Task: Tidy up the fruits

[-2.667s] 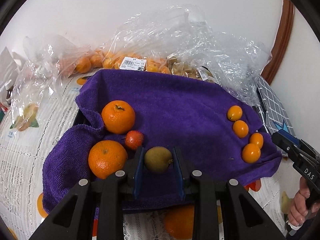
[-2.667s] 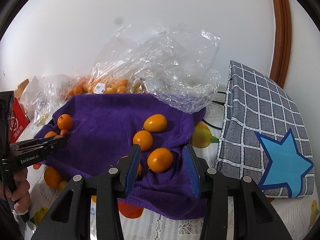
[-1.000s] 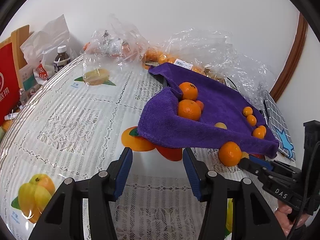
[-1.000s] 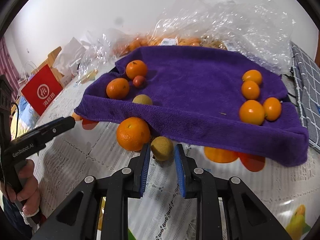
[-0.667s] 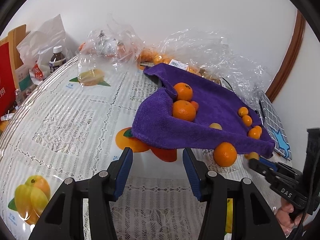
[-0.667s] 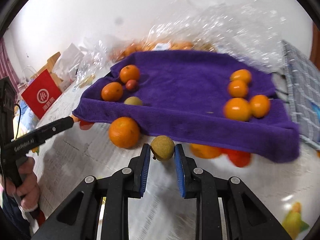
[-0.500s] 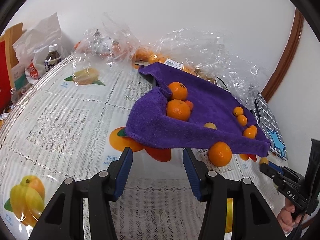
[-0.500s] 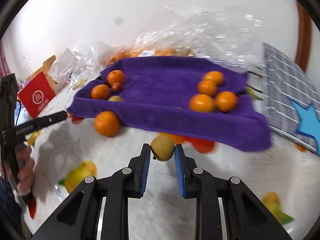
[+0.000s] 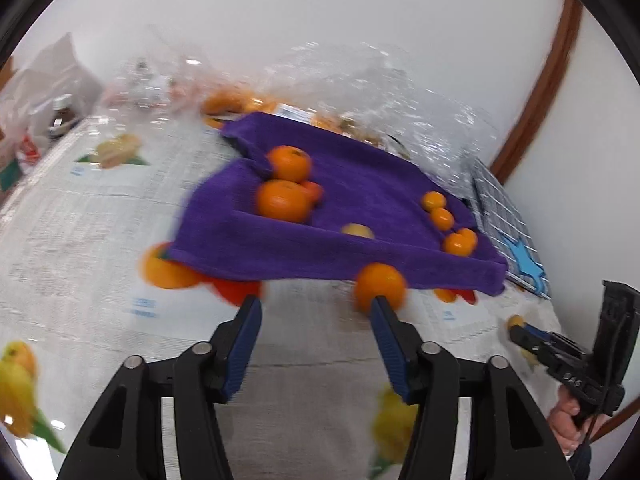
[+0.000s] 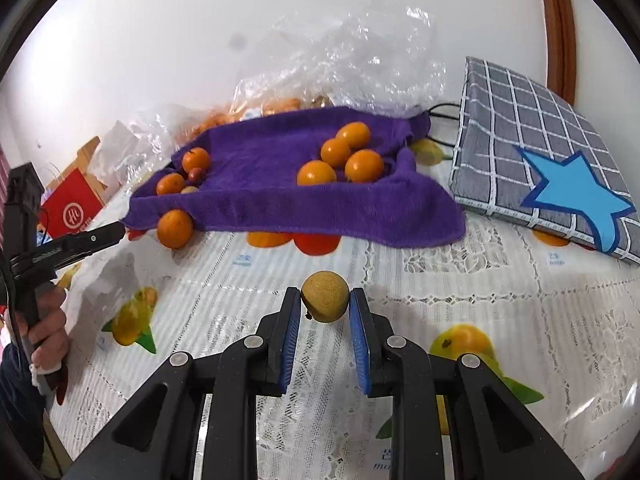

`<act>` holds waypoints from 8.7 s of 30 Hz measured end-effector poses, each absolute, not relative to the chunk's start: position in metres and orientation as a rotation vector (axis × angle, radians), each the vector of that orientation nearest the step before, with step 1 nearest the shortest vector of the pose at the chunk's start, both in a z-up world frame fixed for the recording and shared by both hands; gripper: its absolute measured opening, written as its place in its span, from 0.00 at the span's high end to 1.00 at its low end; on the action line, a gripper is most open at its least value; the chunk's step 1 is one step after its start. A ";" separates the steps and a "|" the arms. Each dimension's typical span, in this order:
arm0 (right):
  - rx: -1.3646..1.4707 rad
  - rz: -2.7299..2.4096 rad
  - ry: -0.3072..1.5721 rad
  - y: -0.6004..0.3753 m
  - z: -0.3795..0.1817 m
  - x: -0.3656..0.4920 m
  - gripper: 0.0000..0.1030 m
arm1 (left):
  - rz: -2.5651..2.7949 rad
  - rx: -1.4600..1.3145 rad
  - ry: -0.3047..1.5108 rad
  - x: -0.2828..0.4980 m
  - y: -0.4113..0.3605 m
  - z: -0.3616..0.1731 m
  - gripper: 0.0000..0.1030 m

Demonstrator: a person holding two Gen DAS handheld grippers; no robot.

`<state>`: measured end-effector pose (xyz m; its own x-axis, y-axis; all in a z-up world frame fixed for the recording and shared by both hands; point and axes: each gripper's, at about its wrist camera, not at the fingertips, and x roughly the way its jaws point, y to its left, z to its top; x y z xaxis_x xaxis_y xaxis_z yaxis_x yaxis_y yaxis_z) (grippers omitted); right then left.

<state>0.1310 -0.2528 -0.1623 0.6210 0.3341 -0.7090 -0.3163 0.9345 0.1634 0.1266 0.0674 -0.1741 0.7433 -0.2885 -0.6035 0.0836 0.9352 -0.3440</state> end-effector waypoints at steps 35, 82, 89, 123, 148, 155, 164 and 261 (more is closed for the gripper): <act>0.105 0.424 0.818 -0.259 -0.163 0.131 0.76 | -0.204 -0.294 0.699 0.156 0.014 -0.173 0.64; 0.117 0.377 0.724 -0.241 -0.117 0.134 0.76 | -0.003 -0.309 0.466 0.129 0.039 -0.140 0.64; 0.083 0.383 0.651 -0.222 -0.085 0.162 0.76 | 0.013 -0.339 0.400 0.139 0.066 -0.101 0.64; 0.088 0.256 0.801 -0.231 -0.151 0.299 0.76 | 0.001 -0.377 0.548 0.237 0.059 -0.141 0.64; 0.050 0.232 0.757 -0.235 -0.138 0.280 0.61 | -0.148 -0.235 0.713 0.256 0.013 -0.166 0.64; 0.012 0.224 0.757 -0.229 -0.139 0.278 0.60 | -0.127 -0.210 0.723 0.257 0.011 -0.167 0.63; -0.002 0.232 0.771 -0.226 -0.144 0.279 0.57 | -0.137 -0.226 0.696 0.254 0.015 -0.163 0.53; -0.031 0.113 0.567 -0.254 0.020 0.003 0.08 | -0.010 -0.074 0.506 0.005 -0.011 -0.019 0.03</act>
<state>0.0032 -0.2543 0.0201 0.8373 0.0980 -0.5379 -0.1150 0.9934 0.0020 0.0051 -0.0114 -0.0187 0.8749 -0.0283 -0.4835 -0.0083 0.9973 -0.0734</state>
